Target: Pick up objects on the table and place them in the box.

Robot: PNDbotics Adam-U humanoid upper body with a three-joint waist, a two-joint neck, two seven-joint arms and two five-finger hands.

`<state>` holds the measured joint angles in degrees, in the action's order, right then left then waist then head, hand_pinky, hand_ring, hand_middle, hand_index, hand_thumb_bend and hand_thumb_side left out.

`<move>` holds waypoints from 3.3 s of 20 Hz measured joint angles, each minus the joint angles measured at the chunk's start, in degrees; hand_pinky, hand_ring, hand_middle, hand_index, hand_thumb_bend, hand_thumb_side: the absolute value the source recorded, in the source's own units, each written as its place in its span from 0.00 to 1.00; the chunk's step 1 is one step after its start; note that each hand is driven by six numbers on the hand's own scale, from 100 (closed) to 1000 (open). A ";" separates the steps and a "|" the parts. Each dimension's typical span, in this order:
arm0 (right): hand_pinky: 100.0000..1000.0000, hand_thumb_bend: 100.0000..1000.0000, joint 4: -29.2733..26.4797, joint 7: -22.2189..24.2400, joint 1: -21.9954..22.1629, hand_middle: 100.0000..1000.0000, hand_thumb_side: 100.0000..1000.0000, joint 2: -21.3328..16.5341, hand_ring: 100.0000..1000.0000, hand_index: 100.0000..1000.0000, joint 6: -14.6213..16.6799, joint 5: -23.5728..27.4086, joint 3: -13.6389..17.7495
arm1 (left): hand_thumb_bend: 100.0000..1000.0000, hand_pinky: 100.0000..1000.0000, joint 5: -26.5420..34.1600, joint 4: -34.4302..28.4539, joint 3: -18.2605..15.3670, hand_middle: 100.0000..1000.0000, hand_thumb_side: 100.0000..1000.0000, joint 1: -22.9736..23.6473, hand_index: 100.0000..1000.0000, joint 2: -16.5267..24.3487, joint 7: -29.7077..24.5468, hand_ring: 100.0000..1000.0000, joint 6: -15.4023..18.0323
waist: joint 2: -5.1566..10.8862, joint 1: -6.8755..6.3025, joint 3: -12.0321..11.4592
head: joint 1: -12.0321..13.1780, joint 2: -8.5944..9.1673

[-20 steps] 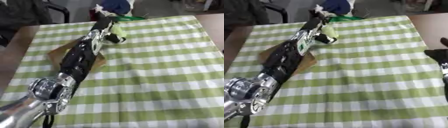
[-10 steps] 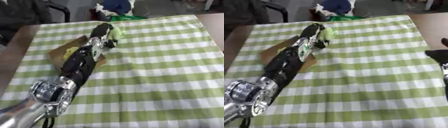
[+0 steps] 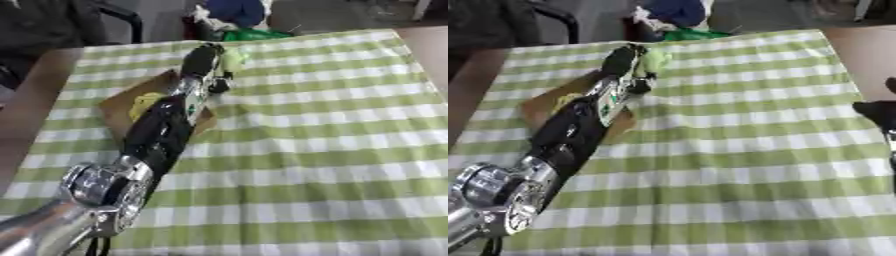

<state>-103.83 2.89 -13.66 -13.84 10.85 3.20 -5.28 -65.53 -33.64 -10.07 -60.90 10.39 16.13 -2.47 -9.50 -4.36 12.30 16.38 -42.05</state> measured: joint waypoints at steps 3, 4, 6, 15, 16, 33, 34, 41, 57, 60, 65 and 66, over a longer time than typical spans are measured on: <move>0.88 0.00 0.00 -0.16 0.01 0.58 0.63 0.00 0.76 0.92 0.00 -0.03 0.05 | 0.00 0.50 2.32 -5.46 1.41 0.37 0.00 0.02 0.54 3.13 -4.13 0.35 4.14 | 0.00 -0.11 -0.82 | -0.42 0.01; 0.88 0.00 0.00 -0.19 0.02 0.58 0.63 0.00 0.76 0.92 0.00 -0.05 0.13 | 0.00 0.50 2.85 -7.88 1.98 0.37 0.00 0.13 0.54 4.53 -6.33 0.35 5.79 | 0.00 -0.15 -1.06 | -0.58 0.01; 0.88 0.00 0.01 -0.26 0.04 0.58 0.63 -0.01 0.76 0.92 0.04 -0.08 0.37 | 0.00 0.51 3.96 -12.66 2.96 0.37 0.00 1.25 0.55 7.23 -10.39 0.36 8.69 | 0.01 -0.15 -1.50 | -0.93 0.01; 0.88 0.00 0.01 -0.86 0.06 0.58 0.63 -0.08 0.76 0.92 0.15 -0.16 0.98 | 0.00 0.52 14.71 -32.86 6.82 0.38 0.00 14.83 0.55 17.72 -21.25 0.36 17.47 | 0.02 -0.14 -2.82 | -1.94 0.34; 0.88 0.00 0.01 -0.93 0.06 0.58 0.63 -0.09 0.76 0.92 0.19 -0.17 1.06 | 0.00 0.52 15.91 -34.46 7.08 0.38 0.00 16.65 0.55 18.31 -21.79 0.36 17.94 | 0.02 -0.14 -2.91 | -1.99 0.34; 0.88 0.00 0.36 -1.54 1.06 0.58 0.64 -0.10 0.76 0.92 0.11 -0.63 1.44 | 0.07 0.59 23.45 -43.00 9.53 0.47 0.00 35.37 0.66 21.50 -28.75 0.47 24.00 | 0.78 -0.80 -3.97 | -2.39 -0.29; 0.88 0.00 0.37 -1.54 1.06 0.58 0.64 -0.10 0.76 0.92 0.11 -0.63 1.44 | 0.07 0.60 23.52 -42.59 9.69 0.49 0.00 35.85 0.67 21.44 -29.26 0.48 24.37 | 0.80 -0.82 -3.97 | -2.39 -0.29; 0.88 0.00 0.37 -1.58 1.06 0.58 0.64 -0.10 0.76 0.92 0.11 -0.64 1.73 | 0.53 0.68 22.50 -41.65 9.64 0.69 0.27 37.28 0.82 20.48 -29.76 0.65 25.43 | 0.85 -0.54 -4.15 | -2.30 -0.29; 0.88 0.00 0.37 -1.78 1.07 0.58 0.64 -0.10 0.76 0.92 0.09 -0.67 1.79 | 0.70 0.69 24.57 -49.17 3.95 0.69 0.53 39.18 0.84 19.32 -23.54 0.66 23.19 | 0.73 -0.44 -4.52 | -2.14 -0.29; 0.88 0.00 0.37 -1.78 1.07 0.58 0.63 -0.10 0.76 0.92 0.09 -0.67 1.81 | 0.64 0.69 26.96 -50.25 3.02 0.69 0.52 39.43 0.84 18.68 -22.93 0.65 22.64 | 0.73 -0.40 -4.59 | -2.15 -0.28; 0.88 0.00 0.37 -1.84 1.06 0.58 0.63 -0.11 0.76 0.92 0.14 -0.67 2.00 | 0.49 0.67 32.00 -51.55 1.72 0.68 0.50 39.73 0.83 17.62 -21.81 0.64 21.89 | 0.73 -0.12 -4.61 | -2.21 -0.26; 0.88 0.00 0.37 -1.85 1.06 0.58 0.63 -0.11 0.76 0.92 0.14 -0.67 2.04 | 0.48 0.67 33.21 -51.82 1.53 0.68 0.50 39.70 0.83 17.32 -21.51 0.64 21.72 | 0.73 -0.12 -4.67 | -2.21 -0.26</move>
<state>-103.46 1.05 -12.59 -13.94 10.99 2.53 -3.24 -32.33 -85.46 -8.54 -21.20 27.71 -5.38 19.25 -8.77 -4.48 7.63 14.17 -42.31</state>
